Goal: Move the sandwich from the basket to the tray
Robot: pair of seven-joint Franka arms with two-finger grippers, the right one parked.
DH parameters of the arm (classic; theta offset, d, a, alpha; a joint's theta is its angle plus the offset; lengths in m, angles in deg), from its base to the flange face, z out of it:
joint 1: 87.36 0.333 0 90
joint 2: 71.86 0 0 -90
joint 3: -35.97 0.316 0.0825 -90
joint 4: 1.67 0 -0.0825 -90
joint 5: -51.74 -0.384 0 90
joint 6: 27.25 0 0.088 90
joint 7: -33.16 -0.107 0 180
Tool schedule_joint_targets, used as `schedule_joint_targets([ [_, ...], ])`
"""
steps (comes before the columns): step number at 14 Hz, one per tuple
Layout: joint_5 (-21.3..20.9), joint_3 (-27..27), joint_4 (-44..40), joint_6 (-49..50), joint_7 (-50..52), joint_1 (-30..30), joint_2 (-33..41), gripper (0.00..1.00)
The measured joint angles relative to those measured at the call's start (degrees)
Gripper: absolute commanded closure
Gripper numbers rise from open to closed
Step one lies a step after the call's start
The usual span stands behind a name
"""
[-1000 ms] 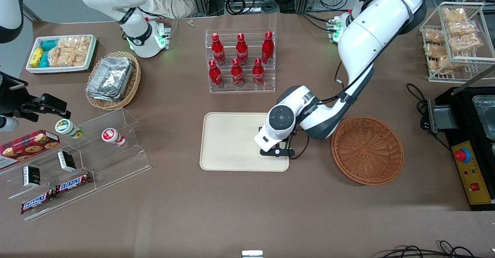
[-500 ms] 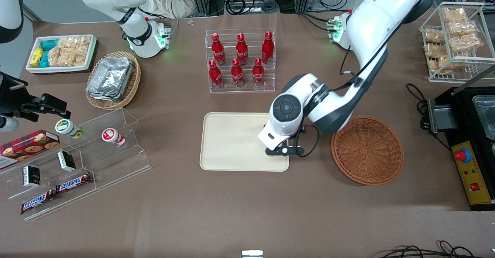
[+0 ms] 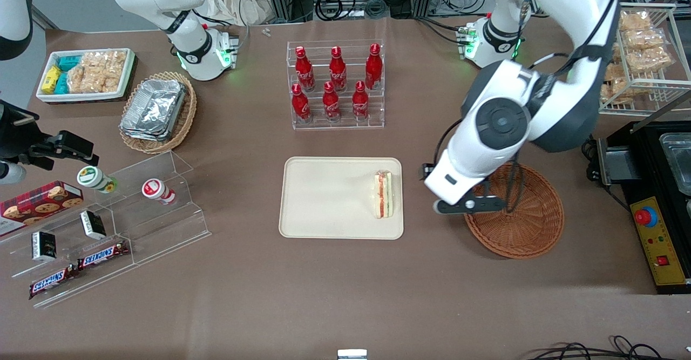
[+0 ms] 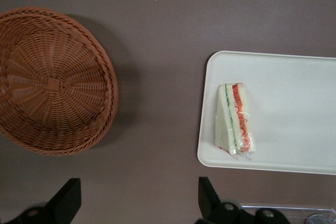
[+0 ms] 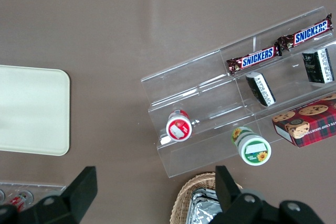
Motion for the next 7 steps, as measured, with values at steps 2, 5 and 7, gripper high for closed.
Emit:
schedule_joint_targets([
  [2, 0.9, 1.8, 0.0, 2.0, -2.6, -0.2, 1.6, 0.0],
  [5, 4.1, 8.6, 0.7, 4.7, -11.0, -1.1, 4.5, 0.0],
  [7, 7.2, 14.8, 2.4, 5.8, -18.7, -1.8, 7.6, 0.0],
])
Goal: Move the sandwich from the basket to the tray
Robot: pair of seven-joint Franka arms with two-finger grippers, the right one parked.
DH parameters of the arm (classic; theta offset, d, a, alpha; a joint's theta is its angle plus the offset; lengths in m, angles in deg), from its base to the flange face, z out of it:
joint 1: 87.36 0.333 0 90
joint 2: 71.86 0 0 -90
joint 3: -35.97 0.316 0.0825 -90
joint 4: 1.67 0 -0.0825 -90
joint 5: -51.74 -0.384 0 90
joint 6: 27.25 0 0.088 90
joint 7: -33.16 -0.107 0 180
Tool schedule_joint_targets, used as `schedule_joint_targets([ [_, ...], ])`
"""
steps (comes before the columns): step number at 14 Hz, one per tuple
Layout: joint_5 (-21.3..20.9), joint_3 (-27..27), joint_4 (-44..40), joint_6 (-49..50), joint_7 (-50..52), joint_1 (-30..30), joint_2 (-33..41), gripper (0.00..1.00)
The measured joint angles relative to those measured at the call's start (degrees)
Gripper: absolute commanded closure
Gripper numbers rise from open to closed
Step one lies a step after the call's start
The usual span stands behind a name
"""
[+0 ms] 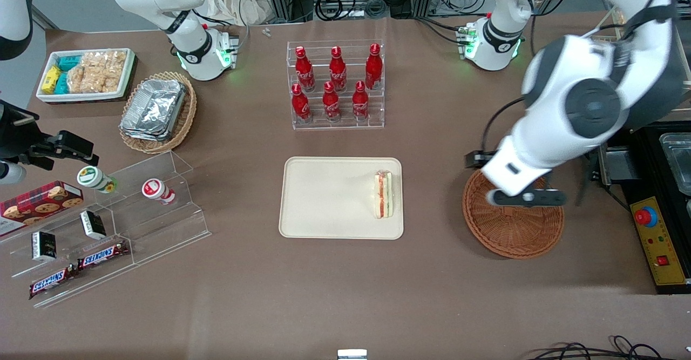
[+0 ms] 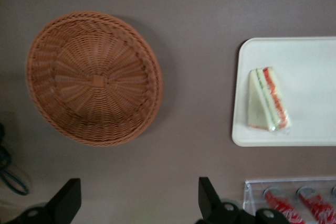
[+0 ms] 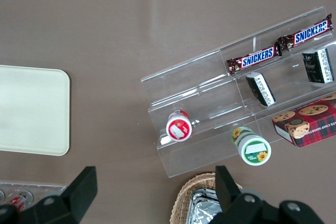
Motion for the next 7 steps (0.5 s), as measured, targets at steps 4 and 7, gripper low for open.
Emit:
schedule_joint_targets([
  [4, 1.1, 7.5, 7.5, -0.5, -10.9, 0.3, 7.3, 0.0],
  [7, 1.1, 8.9, 11.6, -2.7, -12.9, 0.9, 10.2, 0.0],
])
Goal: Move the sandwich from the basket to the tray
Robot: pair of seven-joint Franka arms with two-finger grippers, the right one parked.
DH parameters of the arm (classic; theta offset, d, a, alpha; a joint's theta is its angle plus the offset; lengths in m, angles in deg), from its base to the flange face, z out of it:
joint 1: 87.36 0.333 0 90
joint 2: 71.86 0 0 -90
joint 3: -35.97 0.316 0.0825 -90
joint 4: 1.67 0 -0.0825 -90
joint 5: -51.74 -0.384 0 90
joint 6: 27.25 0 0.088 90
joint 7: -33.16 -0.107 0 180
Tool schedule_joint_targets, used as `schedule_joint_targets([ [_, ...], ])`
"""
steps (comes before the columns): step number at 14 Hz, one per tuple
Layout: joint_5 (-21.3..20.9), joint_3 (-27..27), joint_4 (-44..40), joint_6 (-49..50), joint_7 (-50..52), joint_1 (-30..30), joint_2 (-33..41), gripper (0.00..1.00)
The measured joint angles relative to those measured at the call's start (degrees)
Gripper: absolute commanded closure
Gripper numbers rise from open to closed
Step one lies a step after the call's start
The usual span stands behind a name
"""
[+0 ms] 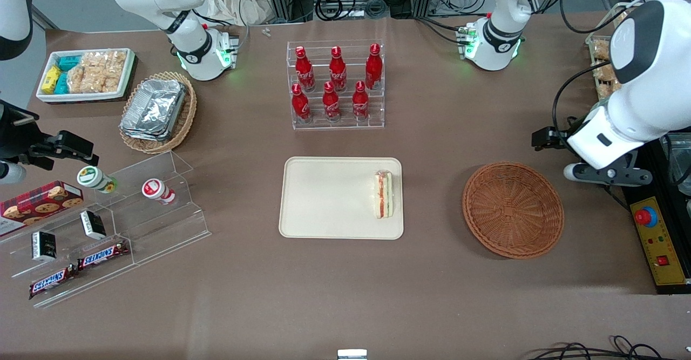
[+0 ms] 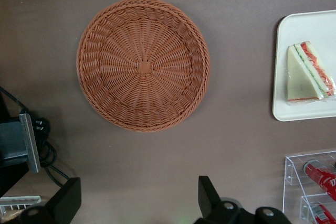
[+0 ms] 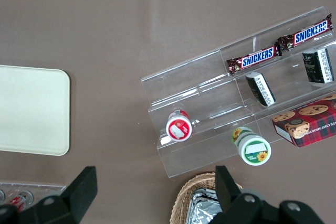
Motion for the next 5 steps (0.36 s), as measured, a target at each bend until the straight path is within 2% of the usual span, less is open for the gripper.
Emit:
schedule_joint_targets([
  [5, 0.0, 1.3, -0.7, -1.2, -1.6, 0.0, -0.6, 0.0],
])
